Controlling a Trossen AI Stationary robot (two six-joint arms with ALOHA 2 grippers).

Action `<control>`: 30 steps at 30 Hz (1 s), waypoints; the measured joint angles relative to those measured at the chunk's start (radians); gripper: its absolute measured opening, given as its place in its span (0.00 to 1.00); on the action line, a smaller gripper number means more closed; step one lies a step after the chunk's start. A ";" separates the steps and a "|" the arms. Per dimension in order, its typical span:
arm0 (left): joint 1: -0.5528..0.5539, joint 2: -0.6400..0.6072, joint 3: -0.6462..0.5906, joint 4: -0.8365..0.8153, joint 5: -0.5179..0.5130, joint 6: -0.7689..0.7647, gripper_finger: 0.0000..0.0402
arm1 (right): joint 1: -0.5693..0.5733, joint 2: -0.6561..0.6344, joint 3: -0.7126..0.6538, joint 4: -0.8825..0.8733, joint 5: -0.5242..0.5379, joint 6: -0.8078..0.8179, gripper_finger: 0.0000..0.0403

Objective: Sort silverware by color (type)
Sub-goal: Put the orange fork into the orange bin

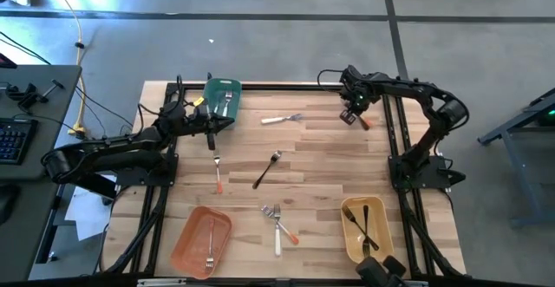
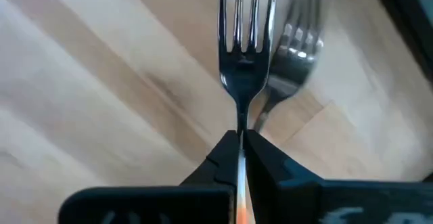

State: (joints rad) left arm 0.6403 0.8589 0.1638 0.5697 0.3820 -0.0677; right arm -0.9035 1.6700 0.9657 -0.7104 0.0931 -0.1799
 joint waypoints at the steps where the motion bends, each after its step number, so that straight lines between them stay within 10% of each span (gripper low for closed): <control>1: 0.000 0.000 0.000 0.000 0.000 0.000 0.00 | 0.000 -0.001 0.000 -0.010 -0.001 0.004 0.00; 22: -0.011 0.000 0.000 -0.004 0.000 -0.006 0.00 | 0.089 -0.227 0.000 -0.049 -0.143 0.128 0.00; 30: -0.070 0.000 0.000 0.010 0.076 -0.035 0.00 | 0.332 -0.288 -0.078 0.348 -0.284 0.184 0.00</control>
State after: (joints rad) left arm 0.5707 0.8589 0.1638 0.5793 0.4583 -0.1031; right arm -0.5710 1.3822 0.8882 -0.3625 -0.1907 0.0043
